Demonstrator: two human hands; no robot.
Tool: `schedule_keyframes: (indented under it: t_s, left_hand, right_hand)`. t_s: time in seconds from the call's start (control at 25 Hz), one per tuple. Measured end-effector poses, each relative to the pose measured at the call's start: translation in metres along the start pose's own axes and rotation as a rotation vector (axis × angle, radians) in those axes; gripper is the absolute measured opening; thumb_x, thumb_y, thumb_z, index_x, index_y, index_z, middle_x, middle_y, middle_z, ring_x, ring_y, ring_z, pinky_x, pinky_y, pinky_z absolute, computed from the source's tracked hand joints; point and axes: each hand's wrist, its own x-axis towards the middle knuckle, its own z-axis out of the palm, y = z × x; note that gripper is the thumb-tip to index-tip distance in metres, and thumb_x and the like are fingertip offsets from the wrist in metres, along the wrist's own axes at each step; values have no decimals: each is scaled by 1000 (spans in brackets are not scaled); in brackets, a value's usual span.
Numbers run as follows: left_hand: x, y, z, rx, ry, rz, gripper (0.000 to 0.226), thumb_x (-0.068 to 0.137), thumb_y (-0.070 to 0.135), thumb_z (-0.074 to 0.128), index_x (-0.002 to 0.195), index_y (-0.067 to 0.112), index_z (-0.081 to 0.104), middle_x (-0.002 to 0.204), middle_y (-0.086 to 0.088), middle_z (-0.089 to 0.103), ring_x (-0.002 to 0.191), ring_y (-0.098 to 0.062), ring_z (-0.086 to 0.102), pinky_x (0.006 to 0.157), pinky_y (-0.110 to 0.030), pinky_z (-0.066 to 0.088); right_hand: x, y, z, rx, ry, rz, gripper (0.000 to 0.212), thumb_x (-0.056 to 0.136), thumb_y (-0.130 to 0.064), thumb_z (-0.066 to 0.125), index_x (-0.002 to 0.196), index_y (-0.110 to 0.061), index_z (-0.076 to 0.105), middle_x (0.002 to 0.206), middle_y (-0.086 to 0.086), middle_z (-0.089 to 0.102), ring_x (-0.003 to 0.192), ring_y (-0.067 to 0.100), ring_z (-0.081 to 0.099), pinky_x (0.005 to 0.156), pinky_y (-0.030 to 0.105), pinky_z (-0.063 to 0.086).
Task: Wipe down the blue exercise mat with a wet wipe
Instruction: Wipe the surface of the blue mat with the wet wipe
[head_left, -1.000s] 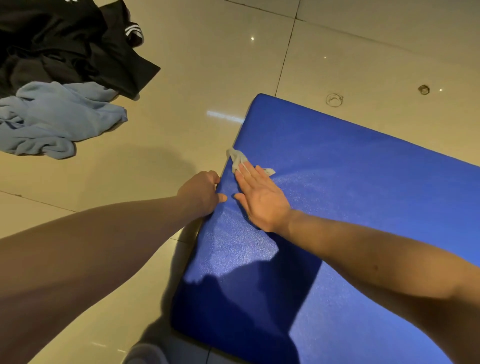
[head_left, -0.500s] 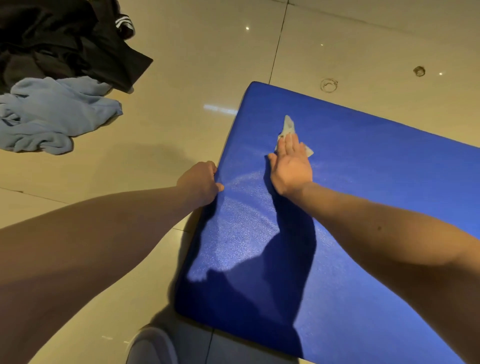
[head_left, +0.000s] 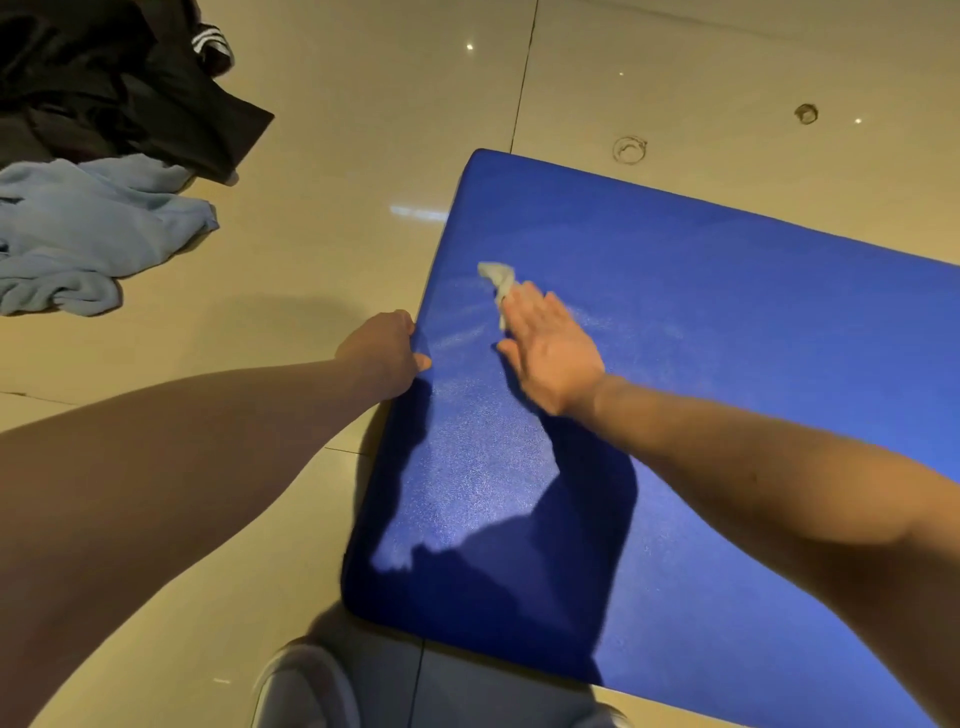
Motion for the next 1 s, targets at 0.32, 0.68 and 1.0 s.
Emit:
schedule_keyframes:
  t_s: [0.32, 0.68, 1.0]
  left_hand:
    - [-7, -9, 10, -128, 67, -57, 28, 93, 33, 70, 110, 13, 59, 108, -7, 65, 93, -27, 58, 78, -31, 41]
    - [-21, -15, 14, -137, 88, -49, 27, 92, 25, 71, 111, 8, 63, 109, -11, 68, 97, -29, 62, 80, -30, 44]
    - [-53, -11, 21, -244, 182, 87, 51, 87, 33, 77, 128, 10, 56, 122, -5, 53, 110, -26, 59, 99, -41, 48]
  right_hand:
    - [39, -48, 4, 25, -15, 46, 63, 106, -38, 24, 155, 1, 17, 164, 20, 6, 152, 35, 5, 123, 46, 10]
    - [4, -57, 15, 73, -64, -195, 56, 106, -34, 34, 155, -8, 27, 162, 12, 24, 151, 29, 18, 125, 43, 12]
    - [-47, -48, -14, 1084, 151, 480, 52, 93, -3, 62, 143, -13, 53, 135, 3, 62, 123, 17, 59, 105, 27, 46]
